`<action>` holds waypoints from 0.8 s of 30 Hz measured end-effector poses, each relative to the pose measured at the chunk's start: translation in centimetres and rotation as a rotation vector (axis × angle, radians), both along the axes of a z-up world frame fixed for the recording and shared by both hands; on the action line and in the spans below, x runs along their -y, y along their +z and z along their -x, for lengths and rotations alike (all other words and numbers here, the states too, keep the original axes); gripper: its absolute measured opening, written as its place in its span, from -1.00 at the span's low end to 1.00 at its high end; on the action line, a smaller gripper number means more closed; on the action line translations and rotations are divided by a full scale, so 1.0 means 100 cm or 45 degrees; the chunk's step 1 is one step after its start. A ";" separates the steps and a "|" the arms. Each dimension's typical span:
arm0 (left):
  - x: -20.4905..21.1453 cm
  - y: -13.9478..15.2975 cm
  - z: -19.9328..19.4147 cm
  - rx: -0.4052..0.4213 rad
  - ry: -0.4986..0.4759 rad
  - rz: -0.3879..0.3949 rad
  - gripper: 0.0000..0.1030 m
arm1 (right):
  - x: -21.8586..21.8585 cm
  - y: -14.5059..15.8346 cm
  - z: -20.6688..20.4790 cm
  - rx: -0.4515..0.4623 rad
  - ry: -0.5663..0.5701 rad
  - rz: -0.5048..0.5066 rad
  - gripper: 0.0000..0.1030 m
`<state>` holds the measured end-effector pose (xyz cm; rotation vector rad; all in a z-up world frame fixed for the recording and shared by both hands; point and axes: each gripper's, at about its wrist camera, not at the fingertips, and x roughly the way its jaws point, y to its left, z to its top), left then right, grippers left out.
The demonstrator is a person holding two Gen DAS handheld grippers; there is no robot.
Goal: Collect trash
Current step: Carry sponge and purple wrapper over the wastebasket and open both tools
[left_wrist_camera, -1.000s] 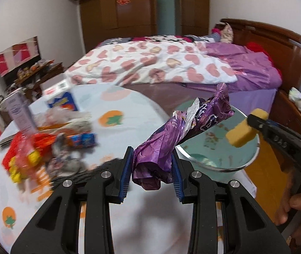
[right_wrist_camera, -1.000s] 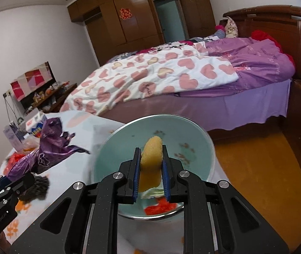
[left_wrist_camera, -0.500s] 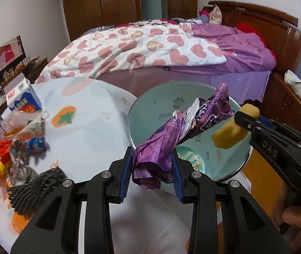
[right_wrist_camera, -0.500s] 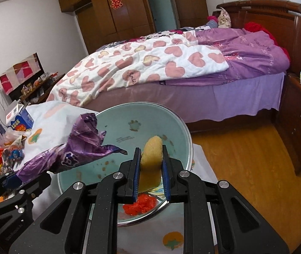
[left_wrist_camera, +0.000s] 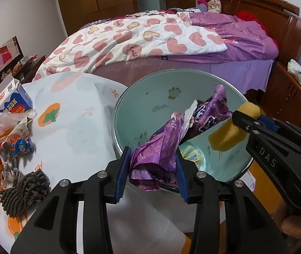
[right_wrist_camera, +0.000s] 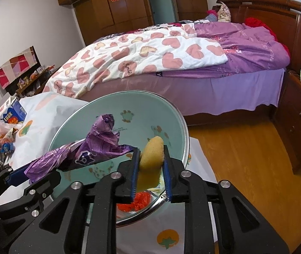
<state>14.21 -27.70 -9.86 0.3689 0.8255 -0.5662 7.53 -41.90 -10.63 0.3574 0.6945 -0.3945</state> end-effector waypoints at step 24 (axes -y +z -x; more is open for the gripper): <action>-0.024 0.024 0.000 0.090 0.103 0.042 0.86 | 0.000 0.024 0.021 0.098 -0.101 0.011 0.25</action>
